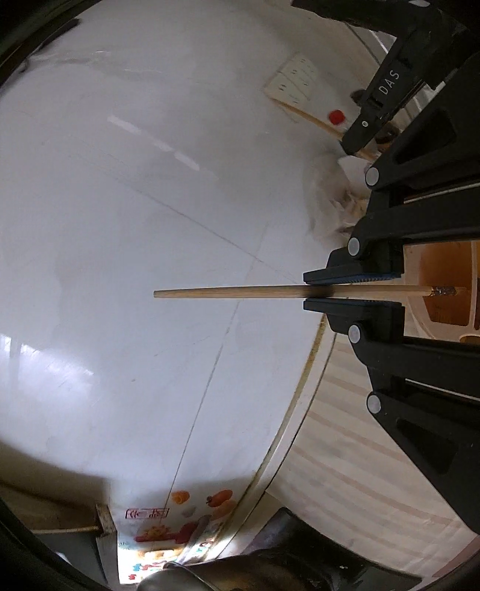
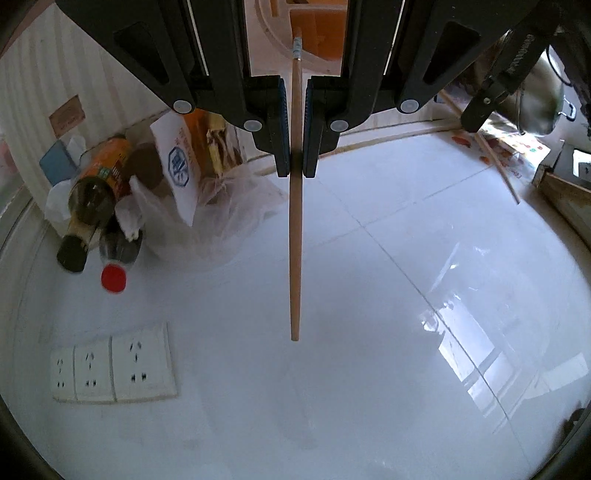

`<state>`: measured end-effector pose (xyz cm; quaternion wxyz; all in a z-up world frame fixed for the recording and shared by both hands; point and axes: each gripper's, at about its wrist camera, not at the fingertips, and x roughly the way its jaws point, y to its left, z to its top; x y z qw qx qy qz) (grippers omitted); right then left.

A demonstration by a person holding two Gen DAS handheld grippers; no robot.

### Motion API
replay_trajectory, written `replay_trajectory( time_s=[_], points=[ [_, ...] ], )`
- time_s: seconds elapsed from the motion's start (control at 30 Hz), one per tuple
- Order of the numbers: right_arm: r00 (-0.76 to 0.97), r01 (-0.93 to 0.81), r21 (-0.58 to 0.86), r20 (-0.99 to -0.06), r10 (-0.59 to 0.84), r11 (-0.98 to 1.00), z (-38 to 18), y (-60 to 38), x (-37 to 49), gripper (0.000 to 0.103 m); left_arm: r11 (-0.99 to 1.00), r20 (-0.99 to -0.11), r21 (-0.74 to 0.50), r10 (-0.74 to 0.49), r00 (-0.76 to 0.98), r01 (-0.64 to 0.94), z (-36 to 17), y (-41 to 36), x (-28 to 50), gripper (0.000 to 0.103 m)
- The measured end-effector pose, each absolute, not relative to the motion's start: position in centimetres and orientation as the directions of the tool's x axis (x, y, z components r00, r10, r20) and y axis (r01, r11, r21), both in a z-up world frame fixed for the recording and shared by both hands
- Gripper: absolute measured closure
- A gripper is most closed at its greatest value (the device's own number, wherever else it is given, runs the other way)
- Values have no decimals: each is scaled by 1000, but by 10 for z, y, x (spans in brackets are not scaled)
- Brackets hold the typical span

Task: Organize utensils
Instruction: 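Insert the left tool's chopstick into the holder and open while the right tool does the same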

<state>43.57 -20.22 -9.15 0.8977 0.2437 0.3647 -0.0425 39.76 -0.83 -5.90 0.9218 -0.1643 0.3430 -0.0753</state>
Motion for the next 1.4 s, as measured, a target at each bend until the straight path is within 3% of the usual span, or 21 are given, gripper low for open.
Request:
replay_trajectory(
  time_s=[0.37,0.43,0.47,0.5,0.53,0.57,0.6,0.67,0.7,0.73,0.8,0.87,0.9,1.03,1.2,1.27,1.4],
  points=[
    [693,211,409,-703,159,888,-107,-189,417,95,952,-673,-305,-221,706,8,-61,-1,394,97],
    [670,199,419,-718,189,886,-109,-186,413,93,958,-688,-288,-213,694,9,-55,-1,388,90],
    [656,194,424,-726,204,885,-110,-186,411,82,965,-694,-263,-184,696,-7,-49,1,383,86],
    [649,195,435,-729,217,879,-110,-187,408,72,969,-696,-246,-161,699,-23,-45,2,378,70],
    [647,196,450,-727,230,872,-110,-189,403,50,973,-699,-227,-134,703,-40,-41,4,374,46],
    [650,197,464,-721,239,864,-108,-191,397,37,977,-697,-206,-103,710,-61,-36,7,369,37],
    [655,200,473,-716,242,858,-106,-193,393,37,978,-685,-190,-69,725,-87,-30,12,361,27],
    [668,200,492,-701,249,847,-99,-198,380,37,979,-667,-168,-23,745,-120,-21,21,349,18],
    [681,202,495,-691,242,845,-95,-201,371,37,981,-671,-144,1,742,-132,-18,25,344,5],
    [698,201,502,-676,236,841,-91,-205,363,37,982,-678,-123,23,735,-144,-17,28,340,0],
    [740,197,514,-637,217,835,-83,-212,347,29,983,-686,-85,60,725,-162,-19,34,334,0],
    [784,195,497,-597,171,845,-76,-218,327,2,984,-698,-53,85,711,-169,-23,39,325,0],
    [791,196,490,-590,158,849,-73,-220,321,0,984,-702,-47,88,707,-170,-25,41,321,0],
    [789,228,424,-608,89,876,-73,-228,295,0,987,-726,-30,87,682,-158,-40,47,302,0],
    [713,297,370,-699,54,880,-101,-241,277,3,996,-781,7,62,622,-91,-79,35,283,0],
    [662,315,341,-748,52,885,-121,-246,270,20,998,-810,15,50,584,-65,-98,30,277,0],
    [534,320,299,-841,90,899,-169,-249,258,41,1000,-885,24,19,466,5,-151,15,263,0]
  ],
)
